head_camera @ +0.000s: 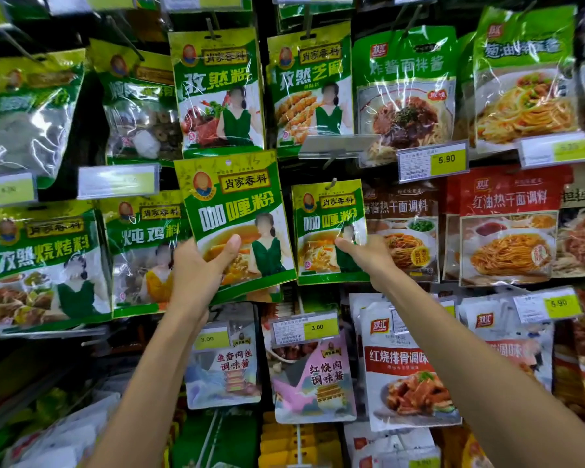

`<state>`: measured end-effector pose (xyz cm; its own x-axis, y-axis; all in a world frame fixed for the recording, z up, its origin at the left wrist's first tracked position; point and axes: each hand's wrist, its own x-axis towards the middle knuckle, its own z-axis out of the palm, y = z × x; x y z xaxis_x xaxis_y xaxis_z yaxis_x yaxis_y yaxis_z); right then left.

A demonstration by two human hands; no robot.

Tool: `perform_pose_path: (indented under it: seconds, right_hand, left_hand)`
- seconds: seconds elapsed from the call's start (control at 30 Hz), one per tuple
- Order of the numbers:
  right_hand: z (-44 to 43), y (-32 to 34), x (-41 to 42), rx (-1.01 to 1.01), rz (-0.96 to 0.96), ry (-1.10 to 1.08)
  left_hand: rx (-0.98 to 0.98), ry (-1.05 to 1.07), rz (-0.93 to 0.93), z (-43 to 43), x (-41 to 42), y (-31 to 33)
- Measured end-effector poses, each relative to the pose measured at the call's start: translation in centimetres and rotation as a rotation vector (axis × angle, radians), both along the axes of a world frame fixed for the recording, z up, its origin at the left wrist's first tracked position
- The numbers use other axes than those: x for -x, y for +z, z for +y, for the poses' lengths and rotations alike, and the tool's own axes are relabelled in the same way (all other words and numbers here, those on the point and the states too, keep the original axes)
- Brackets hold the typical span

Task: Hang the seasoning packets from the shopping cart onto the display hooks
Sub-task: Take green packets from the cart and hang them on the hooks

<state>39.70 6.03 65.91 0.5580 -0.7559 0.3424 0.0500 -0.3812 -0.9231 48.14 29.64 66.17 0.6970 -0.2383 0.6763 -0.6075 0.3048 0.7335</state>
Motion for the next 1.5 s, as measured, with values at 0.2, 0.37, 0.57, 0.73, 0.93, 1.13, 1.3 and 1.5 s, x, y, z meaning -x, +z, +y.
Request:
perform_pose_path:
  seconds: [0.2,0.37,0.57,0.73,0.93,1.13,1.3,1.5]
  right_hand:
    - [0.3,-0.8,1.8,0.359,0.211,-0.229]
    - [2.2,-1.4,4.6,0.427,-0.102,-0.238]
    - [4.8,-1.2,6.1,0.462,-0.226,-0.244]
    - [5.5,-1.4,6.9,0.207,-0.295,0.121]
    - [5.7,-1.1,6.6,0.068,-0.311,0.238]
    - [4.0,-1.4,6.8,0.046,-0.302,0.212]
    - [3.3,-1.7,7.0,0.012,-0.283,0.201]
    - [2.7,-0.6,6.7,-0.039,-0.329,0.218]
  left_hand:
    - [-0.025,-0.078,0.035,-0.6,1.1,-0.5]
    - [-0.05,-0.167,0.09,-1.7,2.0,-1.5]
    - [-0.101,-0.297,0.15,-3.8,3.6,-2.4]
    - [-0.111,-0.342,0.156,-5.0,3.9,-2.4]
    - [-0.252,-0.23,0.027,-5.7,4.9,-1.4]
    - [-0.092,0.636,-0.564,-2.2,2.4,2.9]
    - [-0.233,1.067,-0.936,-1.4,-1.6,6.0]
    - [-0.401,1.047,-1.028,-1.9,-3.8,6.0]
